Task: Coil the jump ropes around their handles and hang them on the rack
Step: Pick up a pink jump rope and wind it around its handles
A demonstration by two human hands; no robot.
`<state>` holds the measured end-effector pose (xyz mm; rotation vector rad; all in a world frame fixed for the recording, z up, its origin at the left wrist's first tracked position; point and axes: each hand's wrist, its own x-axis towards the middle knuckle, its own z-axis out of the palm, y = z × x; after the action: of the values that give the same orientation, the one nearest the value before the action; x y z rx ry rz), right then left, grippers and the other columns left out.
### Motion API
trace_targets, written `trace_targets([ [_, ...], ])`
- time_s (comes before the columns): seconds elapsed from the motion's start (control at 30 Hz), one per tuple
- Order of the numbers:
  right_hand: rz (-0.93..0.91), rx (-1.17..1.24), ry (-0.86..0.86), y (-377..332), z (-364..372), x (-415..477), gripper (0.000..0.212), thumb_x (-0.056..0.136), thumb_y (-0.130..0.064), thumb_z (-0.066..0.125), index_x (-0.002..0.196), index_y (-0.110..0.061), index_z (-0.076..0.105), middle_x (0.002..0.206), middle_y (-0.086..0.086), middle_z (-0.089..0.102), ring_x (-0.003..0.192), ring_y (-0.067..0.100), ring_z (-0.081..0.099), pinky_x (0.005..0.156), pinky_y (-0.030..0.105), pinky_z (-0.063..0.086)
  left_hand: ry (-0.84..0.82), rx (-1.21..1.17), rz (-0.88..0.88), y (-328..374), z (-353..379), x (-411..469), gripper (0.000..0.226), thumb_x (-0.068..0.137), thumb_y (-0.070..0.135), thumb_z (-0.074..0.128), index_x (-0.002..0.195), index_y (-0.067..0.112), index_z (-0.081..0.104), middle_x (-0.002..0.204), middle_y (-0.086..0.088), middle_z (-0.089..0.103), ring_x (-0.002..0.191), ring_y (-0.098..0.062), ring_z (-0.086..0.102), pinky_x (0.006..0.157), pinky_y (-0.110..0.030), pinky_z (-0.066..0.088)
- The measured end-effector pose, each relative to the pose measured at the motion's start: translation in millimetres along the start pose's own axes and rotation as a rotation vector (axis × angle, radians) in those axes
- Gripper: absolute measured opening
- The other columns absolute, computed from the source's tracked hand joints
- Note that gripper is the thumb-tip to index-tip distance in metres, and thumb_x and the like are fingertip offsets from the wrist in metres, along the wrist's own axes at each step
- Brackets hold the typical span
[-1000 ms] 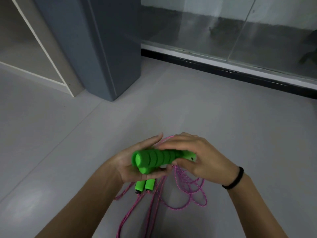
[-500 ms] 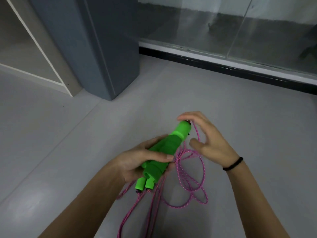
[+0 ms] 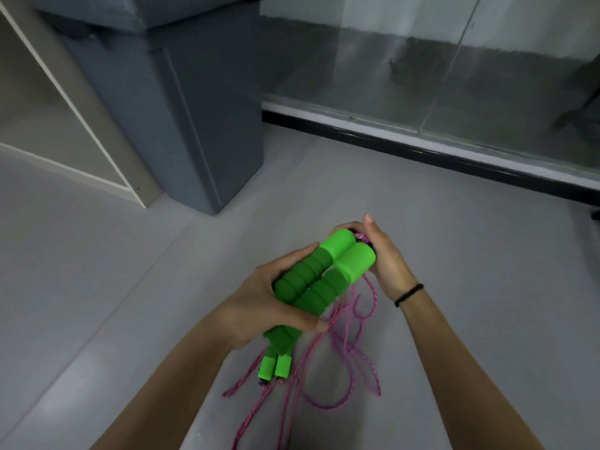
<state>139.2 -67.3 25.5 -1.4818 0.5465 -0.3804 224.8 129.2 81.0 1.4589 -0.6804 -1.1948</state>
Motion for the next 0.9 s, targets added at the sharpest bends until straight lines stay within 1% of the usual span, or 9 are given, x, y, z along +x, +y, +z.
trace_targets([
  [0.07,0.081,-0.048,0.066,-45.3,-5.0,-3.6,0.06,0.088,-0.058,0.03,0.06,-0.014,0.059,0.048,-0.002,0.055,0.047,0.015,0.05,0.055,0.03,0.046,0.047,-0.014,0.05,45.8,3.7,-9.3,0.096,0.047,-0.012,0.081,0.128,0.032,0.052,0.119,0.007,0.067,0.108,-0.011,0.063,0.089,-0.027,0.052],
  [0.13,0.081,-0.106,0.119,-97.4,-12.5,-12.8,0.057,0.096,-0.047,0.026,0.057,-0.012,0.047,0.036,-0.007,0.036,0.037,0.011,0.032,0.05,0.027,0.037,0.084,-0.032,0.092,95.2,7.6,-21.5,0.094,0.051,-0.017,0.078,0.127,0.031,0.053,0.118,0.007,0.067,0.104,-0.009,0.064,0.08,-0.024,0.055],
  [0.27,0.026,-0.109,0.151,-212.1,-22.1,-39.3,0.048,0.099,-0.029,0.029,0.064,-0.011,0.057,0.039,-0.008,0.035,0.04,0.005,0.032,0.049,0.016,0.038,0.127,-0.098,0.167,200.4,17.3,-53.9,0.088,0.052,-0.018,0.073,0.126,0.026,0.055,0.109,0.0,0.07,0.082,-0.01,0.067,0.061,-0.022,0.054],
  [0.37,0.025,-0.186,0.179,-289.2,-15.0,-63.6,0.043,0.099,-0.022,0.032,0.065,-0.013,0.058,0.039,-0.008,0.039,0.04,0.002,0.034,0.052,0.023,0.036,0.206,-0.199,0.231,282.7,26.5,-80.0,0.084,0.049,-0.014,0.074,0.118,0.032,0.058,0.1,-0.001,0.072,0.07,-0.013,0.066,0.055,-0.024,0.053],
  [0.5,-0.027,-0.597,0.043,-392.8,13.2,-116.2,0.016,0.092,-0.025,0.039,0.083,-0.021,0.052,0.057,-0.014,0.056,0.052,0.002,0.045,0.058,0.028,0.041,0.3,-0.179,0.343,384.9,40.4,-115.8,0.08,0.05,-0.007,0.074,0.113,0.04,0.058,0.102,0.001,0.072,0.075,-0.011,0.066,0.059,-0.025,0.055],
  [0.6,-0.039,-0.966,-0.231,-482.8,31.3,-153.5,0.014,0.093,-0.015,0.035,0.105,-0.013,0.042,0.087,0.015,0.063,0.07,0.026,0.056,0.067,0.039,0.048,0.312,0.079,0.424,447.3,53.6,-147.2,0.082,0.051,-0.001,0.074,0.118,0.041,0.051,0.11,0.026,0.066,0.099,0.007,0.061,0.081,-0.014,0.05],
  [0.67,-0.065,-1.115,-0.321,-546.4,37.4,-169.3,0.019,0.094,-0.017,0.035,0.109,-0.008,0.043,0.097,0.022,0.06,0.083,0.035,0.059,0.072,0.04,0.048,0.264,0.335,0.484,478.9,63.0,-166.8,0.085,0.054,0.003,0.073,0.125,0.043,0.047,0.118,0.043,0.052,0.11,0.017,0.05,0.089,-0.004,0.038],
  [0.8,-0.191,-1.369,-0.326,-640.2,37.7,-180.8,0.023,0.092,-0.024,0.042,0.097,-0.009,0.059,0.098,0.019,0.063,0.09,0.035,0.058,0.069,0.036,0.044,0.134,0.703,0.533,516.5,76.0,-195.4,0.09,0.056,0.003,0.061,0.133,0.043,0.039,0.121,0.024,0.057,0.106,0.004,0.058,0.084,-0.005,0.041],
  [0.9,-0.231,-1.399,-0.326,-681.5,31.1,-188.5,0.023,0.085,-0.037,0.055,0.092,-0.02,0.069,0.092,0.007,0.069,0.085,0.023,0.061,0.068,0.029,0.045,0.003,0.91,0.546,536.4,77.8,-210.1,0.086,0.06,0.006,0.058,0.135,0.044,0.037,0.118,0.012,0.06,0.1,-0.007,0.06,0.08,-0.007,0.042],
])
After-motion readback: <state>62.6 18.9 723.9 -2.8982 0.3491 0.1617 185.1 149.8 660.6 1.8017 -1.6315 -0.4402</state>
